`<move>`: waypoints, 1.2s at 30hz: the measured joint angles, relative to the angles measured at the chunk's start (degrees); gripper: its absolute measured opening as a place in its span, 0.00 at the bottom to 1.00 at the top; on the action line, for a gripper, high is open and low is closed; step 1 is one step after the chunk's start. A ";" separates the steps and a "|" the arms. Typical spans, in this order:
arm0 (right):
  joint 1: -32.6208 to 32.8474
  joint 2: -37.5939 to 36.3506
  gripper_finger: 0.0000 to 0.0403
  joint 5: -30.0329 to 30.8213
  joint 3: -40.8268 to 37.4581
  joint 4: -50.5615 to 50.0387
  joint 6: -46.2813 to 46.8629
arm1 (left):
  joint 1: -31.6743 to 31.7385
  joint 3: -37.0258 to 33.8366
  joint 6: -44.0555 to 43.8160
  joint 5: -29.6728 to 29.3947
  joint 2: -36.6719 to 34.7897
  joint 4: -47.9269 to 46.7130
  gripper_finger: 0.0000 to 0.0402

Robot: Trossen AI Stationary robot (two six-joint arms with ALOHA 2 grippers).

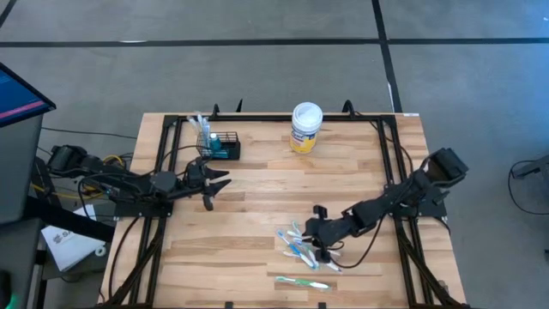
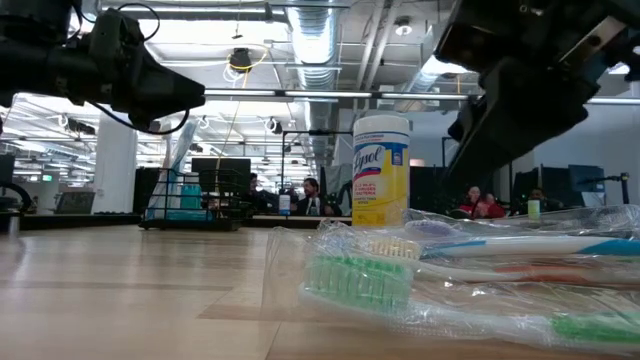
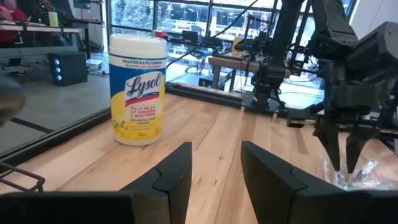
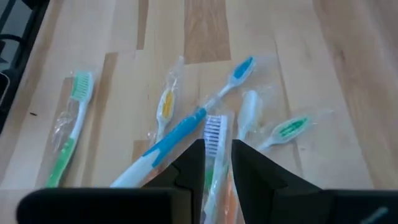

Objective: Pick & Place toothbrushing station
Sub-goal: Put the top purple toothbrush into the mesh organizer

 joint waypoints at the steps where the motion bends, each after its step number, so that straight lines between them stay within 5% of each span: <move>1: 0.02 0.69 0.18 -0.02 0.00 0.74 0.00 | 0.00 0.00 -0.02 0.00 0.23 0.12 0.33; 36: -0.04 7.58 0.13 -1.53 0.13 3.05 3.43 | 0.00 -0.02 -0.11 -0.03 1.46 0.22 0.33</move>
